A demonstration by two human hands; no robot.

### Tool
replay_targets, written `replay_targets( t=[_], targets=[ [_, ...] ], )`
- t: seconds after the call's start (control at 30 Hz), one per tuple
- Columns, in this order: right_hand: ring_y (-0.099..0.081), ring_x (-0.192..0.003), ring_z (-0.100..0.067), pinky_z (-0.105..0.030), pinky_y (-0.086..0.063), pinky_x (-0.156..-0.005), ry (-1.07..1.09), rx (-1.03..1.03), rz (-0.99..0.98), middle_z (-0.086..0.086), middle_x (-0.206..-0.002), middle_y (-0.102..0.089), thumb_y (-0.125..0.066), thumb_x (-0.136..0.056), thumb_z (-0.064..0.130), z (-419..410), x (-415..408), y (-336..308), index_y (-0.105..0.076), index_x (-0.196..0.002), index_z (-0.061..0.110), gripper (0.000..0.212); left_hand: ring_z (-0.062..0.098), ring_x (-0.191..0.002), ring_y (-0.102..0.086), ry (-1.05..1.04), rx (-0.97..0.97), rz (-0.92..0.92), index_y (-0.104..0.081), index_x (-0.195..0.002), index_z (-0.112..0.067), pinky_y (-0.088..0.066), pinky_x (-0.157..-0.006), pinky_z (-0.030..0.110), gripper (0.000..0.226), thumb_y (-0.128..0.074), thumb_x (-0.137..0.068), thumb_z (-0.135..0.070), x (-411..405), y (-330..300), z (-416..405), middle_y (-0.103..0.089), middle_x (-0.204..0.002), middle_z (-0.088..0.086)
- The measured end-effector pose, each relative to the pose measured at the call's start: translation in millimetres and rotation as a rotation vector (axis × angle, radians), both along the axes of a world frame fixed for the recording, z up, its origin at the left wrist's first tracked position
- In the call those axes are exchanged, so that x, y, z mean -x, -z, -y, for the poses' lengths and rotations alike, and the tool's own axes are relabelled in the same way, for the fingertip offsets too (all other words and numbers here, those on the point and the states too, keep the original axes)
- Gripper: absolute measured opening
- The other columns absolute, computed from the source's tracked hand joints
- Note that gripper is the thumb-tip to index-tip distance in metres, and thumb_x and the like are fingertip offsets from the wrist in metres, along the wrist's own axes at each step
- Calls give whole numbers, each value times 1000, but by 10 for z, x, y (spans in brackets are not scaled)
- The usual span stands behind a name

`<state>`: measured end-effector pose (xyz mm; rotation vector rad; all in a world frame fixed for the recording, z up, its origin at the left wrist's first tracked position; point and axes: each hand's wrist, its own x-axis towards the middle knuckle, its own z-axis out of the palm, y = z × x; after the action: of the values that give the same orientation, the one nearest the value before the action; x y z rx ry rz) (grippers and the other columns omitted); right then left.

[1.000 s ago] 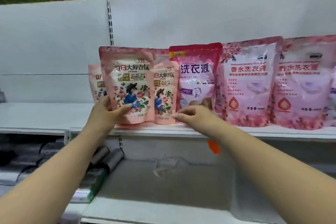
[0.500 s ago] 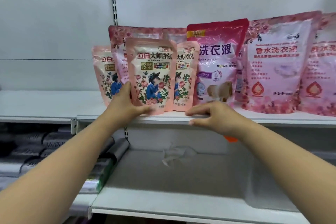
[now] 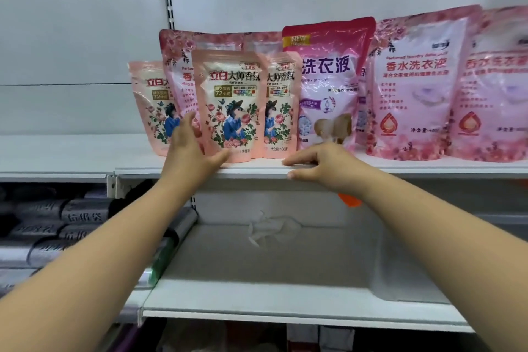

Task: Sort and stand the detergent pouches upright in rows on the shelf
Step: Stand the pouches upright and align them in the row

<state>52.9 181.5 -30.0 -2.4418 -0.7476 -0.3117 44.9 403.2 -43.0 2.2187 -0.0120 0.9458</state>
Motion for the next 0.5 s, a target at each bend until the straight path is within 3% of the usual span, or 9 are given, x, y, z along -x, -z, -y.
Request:
replay_targets(
  t=[0.07, 0.13, 0.23, 0.37, 0.5],
  targets=[
    [-49, -115, -4, -16, -33, -100, 11, 52, 57, 2, -129, -57, -62, -87, 26, 12, 33, 15, -61, -121, 19, 35, 27, -119, -40, -71, -37, 80, -23, -140, -9, -32, -106, 39, 82, -71, -78, -31, 98, 44, 20, -36, -132, 15],
    [-51, -118, -12, -21, -35, -102, 39, 133, 125, 0, -128, -59, -57, -89, 26, 88, 100, 0, -62, -120, 16, 33, 28, -117, -39, -68, -164, 197, -37, -132, -6, -28, -101, 35, 64, -66, -82, -34, 212, 111, 93, -42, -126, 16],
    [-56, -108, -20, -27, -40, -90, 129, 131, 273, -4, -115, -66, -56, -90, 24, 341, 182, -51, -68, -109, 10, 26, 27, -110, -45, 52, -317, 175, -56, -115, -7, -23, -89, 25, 45, -54, -84, -39, 298, 160, 303, -55, -114, 11],
    [-59, -92, -22, -26, -39, -76, 332, -23, 290, -9, -98, -68, -59, -88, 21, 868, 243, -72, -71, -100, 6, 22, 26, -104, -50, 224, -451, 179, -65, -100, -9, -23, -85, 22, 58, -32, -80, -53, 237, 160, 823, -62, -104, 9],
    [-53, -83, -15, -18, -28, -63, 542, -120, 296, -9, -98, -69, -57, -89, 21, 1513, 290, -17, -71, -98, 6, 22, 23, -107, -50, 359, -487, 175, -64, -106, -10, -20, -80, 15, 44, -45, -86, -45, 147, 130, 1454, -62, -108, 7]
  ],
)
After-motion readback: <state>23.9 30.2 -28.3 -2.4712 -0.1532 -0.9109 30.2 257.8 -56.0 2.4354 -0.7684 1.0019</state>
